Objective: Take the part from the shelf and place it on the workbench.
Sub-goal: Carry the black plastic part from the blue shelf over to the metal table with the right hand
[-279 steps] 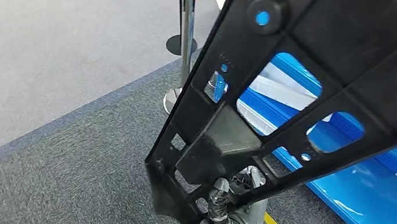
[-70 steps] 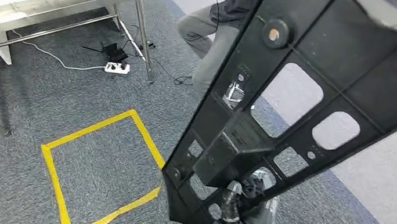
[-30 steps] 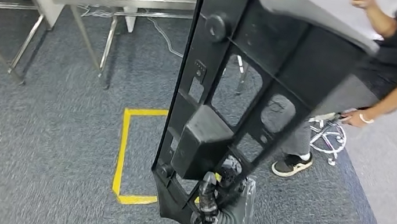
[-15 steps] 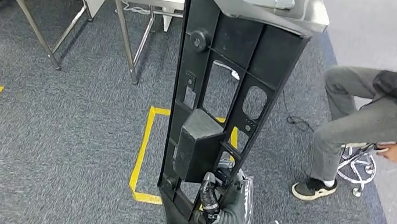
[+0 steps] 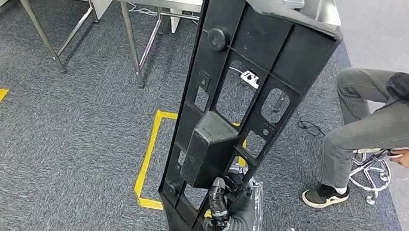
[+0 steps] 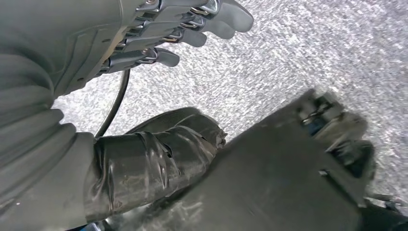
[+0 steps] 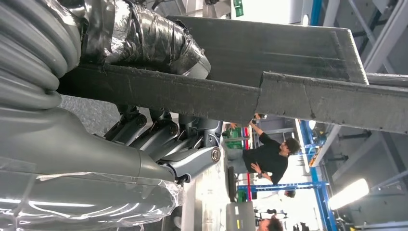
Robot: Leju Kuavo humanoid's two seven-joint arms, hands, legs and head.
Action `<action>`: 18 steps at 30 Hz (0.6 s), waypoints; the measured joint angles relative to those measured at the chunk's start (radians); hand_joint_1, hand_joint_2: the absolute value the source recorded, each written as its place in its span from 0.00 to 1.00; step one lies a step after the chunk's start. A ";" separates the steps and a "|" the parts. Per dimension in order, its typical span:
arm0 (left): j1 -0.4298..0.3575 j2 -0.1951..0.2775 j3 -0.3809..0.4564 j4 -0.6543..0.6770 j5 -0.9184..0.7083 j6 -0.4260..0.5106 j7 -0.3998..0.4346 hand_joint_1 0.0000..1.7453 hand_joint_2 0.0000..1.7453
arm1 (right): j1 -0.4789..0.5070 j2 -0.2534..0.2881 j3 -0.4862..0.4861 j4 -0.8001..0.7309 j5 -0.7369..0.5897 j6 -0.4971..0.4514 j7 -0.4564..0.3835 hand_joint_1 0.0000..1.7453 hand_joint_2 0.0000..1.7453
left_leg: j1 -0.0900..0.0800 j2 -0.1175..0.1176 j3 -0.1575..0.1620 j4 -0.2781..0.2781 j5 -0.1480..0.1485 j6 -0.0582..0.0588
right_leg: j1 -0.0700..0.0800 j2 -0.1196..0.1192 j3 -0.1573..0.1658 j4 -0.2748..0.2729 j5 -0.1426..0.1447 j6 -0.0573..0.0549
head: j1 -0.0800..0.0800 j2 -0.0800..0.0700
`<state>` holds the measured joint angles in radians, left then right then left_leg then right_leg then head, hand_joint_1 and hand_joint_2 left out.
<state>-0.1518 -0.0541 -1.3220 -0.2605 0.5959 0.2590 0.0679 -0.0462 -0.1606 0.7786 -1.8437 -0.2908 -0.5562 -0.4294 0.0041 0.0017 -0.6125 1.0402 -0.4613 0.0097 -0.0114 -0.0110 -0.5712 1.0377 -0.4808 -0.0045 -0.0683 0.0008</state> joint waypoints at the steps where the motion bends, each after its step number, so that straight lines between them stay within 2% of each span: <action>1: -0.001 0.000 0.000 0.000 0.000 0.000 0.000 0.00 1.00 | 0.000 0.000 0.000 0.000 0.000 0.001 0.000 1.00 1.00 | -0.003 0.000 0.004 -0.010 -0.004 0.004 | 0.001 -0.001 0.000 -0.001 0.000 0.006 | 0.000 0.000; 3: 0.000 -0.001 0.000 0.000 0.000 0.000 0.000 0.00 1.00 | -0.001 0.000 0.000 0.000 0.000 0.002 0.000 1.00 1.00 | -0.001 -0.003 0.006 -0.017 0.000 0.014 | 0.001 -0.002 0.002 -0.004 -0.001 0.017 | 0.001 0.000; 5: 0.001 -0.002 0.000 0.000 0.000 0.000 0.000 0.00 1.00 | -0.002 0.000 0.000 0.000 0.000 0.003 0.000 1.00 1.00 | 0.003 -0.005 0.012 -0.027 0.006 0.026 | 0.001 -0.001 -0.011 0.031 -0.028 0.026 | 0.003 0.000; 6: 0.000 -0.003 0.000 0.000 0.000 0.000 0.000 0.00 1.00 | -0.002 0.000 0.000 0.000 0.000 0.004 -0.001 1.00 1.00 | 0.005 -0.005 0.014 -0.030 0.007 0.031 | -0.001 0.001 -0.032 0.078 -0.056 0.029 | 0.004 0.000; 8: 0.000 -0.004 0.000 0.000 0.000 0.000 0.000 0.00 1.00 | -0.001 -0.002 0.000 0.000 0.000 0.005 -0.001 1.00 1.00 | 0.003 -0.006 0.014 -0.030 0.006 0.036 | 0.000 0.004 -0.094 0.207 -0.115 0.032 | 0.006 0.000; 9: 0.001 -0.004 -0.001 0.000 0.000 0.000 0.000 0.00 1.00 | 0.000 -0.003 0.000 0.000 0.000 0.005 -0.001 1.00 1.00 | 0.002 -0.007 0.014 -0.030 0.006 0.037 | -0.001 0.005 -0.118 0.253 -0.127 0.033 | 0.007 0.000; 10: 0.001 -0.004 -0.001 0.000 0.000 0.000 0.000 0.00 1.00 | 0.000 -0.004 0.000 0.000 -0.001 0.005 -0.001 1.00 1.00 | 0.002 -0.008 0.014 -0.029 0.005 0.037 | -0.001 0.006 -0.128 0.266 -0.119 0.034 | 0.007 0.000; 11: 0.002 -0.005 -0.001 0.000 0.000 0.000 0.000 0.00 1.00 | 0.000 -0.005 0.000 0.000 -0.001 0.005 -0.001 1.00 1.00 | 0.002 -0.010 0.015 -0.027 0.003 0.036 | -0.001 0.006 -0.118 0.239 -0.092 0.034 | 0.007 0.000; 13: 0.001 -0.006 -0.001 0.000 0.000 0.000 0.000 0.00 1.00 | 0.000 -0.005 0.000 0.000 -0.001 0.005 -0.001 1.00 1.00 | 0.001 -0.015 0.016 -0.021 -0.001 0.031 | -0.001 0.008 -0.060 0.109 -0.023 0.029 | 0.007 0.000; 14: 0.001 -0.007 -0.001 0.000 0.000 0.000 0.000 0.00 1.00 | 0.000 -0.005 0.000 0.000 -0.001 0.005 -0.001 1.00 1.00 | 0.000 -0.017 0.015 -0.016 -0.004 0.028 | 0.000 0.010 -0.034 0.051 -0.002 0.025 | 0.007 0.000; 15: 0.000 -0.007 -0.001 0.000 0.000 0.000 0.000 0.00 1.00 | 0.000 -0.005 0.000 0.000 -0.001 0.006 -0.001 1.00 1.00 | -0.002 -0.019 0.013 -0.013 -0.005 0.023 | 0.001 0.011 -0.019 0.016 0.007 0.021 | 0.006 0.000; 18: 0.000 -0.008 -0.001 0.000 0.000 0.000 0.000 0.00 1.00 | -0.001 -0.006 0.000 0.000 -0.001 0.006 -0.001 1.00 1.00 | -0.003 -0.020 0.011 -0.014 -0.006 0.009 | 0.002 0.011 -0.014 -0.001 0.009 0.007 | 0.006 0.000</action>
<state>-0.1516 -0.0618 -1.3226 -0.2605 0.5959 0.2586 0.0675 -0.0468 -0.1662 0.7784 -1.8438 -0.2914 -0.5504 -0.4304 0.0010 -0.0178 -0.6017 1.0258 -0.4670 0.0192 -0.0095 0.0004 -0.5854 1.0362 -0.4718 0.0023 -0.0626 0.0008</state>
